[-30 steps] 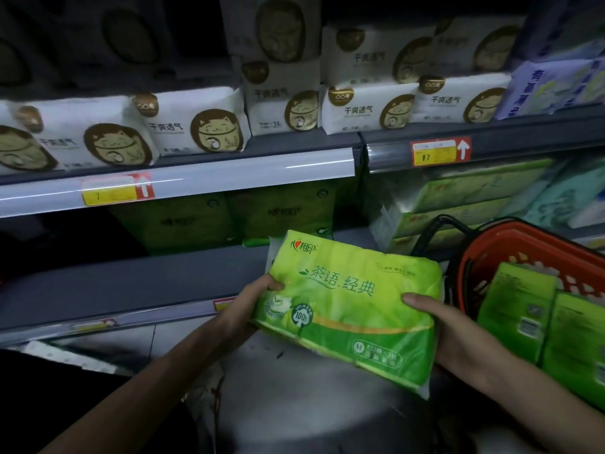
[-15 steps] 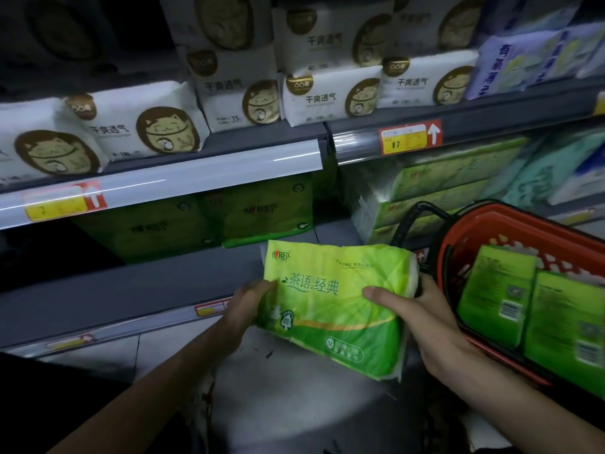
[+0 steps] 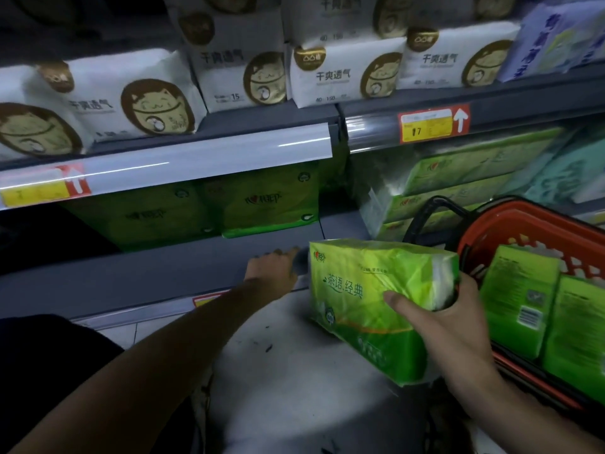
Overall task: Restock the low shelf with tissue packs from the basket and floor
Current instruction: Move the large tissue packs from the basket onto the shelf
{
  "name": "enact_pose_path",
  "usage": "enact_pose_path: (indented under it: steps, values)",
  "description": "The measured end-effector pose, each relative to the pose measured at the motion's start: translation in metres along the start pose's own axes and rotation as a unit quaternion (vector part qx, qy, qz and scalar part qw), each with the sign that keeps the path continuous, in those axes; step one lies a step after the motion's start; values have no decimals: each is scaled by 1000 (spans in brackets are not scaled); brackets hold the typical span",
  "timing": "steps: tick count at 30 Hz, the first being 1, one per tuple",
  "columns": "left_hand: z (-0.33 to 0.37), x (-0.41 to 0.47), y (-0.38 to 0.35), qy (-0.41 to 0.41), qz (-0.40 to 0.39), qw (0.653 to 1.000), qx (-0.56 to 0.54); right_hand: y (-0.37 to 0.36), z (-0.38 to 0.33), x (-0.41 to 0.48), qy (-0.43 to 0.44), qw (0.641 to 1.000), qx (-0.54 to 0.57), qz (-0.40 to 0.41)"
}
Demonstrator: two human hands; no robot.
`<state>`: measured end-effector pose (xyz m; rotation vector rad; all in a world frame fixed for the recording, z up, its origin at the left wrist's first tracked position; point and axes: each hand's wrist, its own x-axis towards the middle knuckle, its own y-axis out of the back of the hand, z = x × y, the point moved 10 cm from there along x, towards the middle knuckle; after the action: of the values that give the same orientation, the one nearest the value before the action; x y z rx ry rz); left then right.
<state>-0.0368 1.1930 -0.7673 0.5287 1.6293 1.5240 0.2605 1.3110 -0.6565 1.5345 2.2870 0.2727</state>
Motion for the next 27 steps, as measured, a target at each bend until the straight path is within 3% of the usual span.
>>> enact_pose_path:
  steps: [8, 12, 27]
  values:
    - [33, 92, 4, -11, 8, 989, 146, -1, 5, 1, 3, 999, -35, 14]
    - [35, 125, -7, -13, -35, 984, 176, 0, 4, 2, -5, 999, -46, 17]
    - [2, 127, -25, 41, -46, 973, 220, -2, 1, 9, -27, 998, -58, 28]
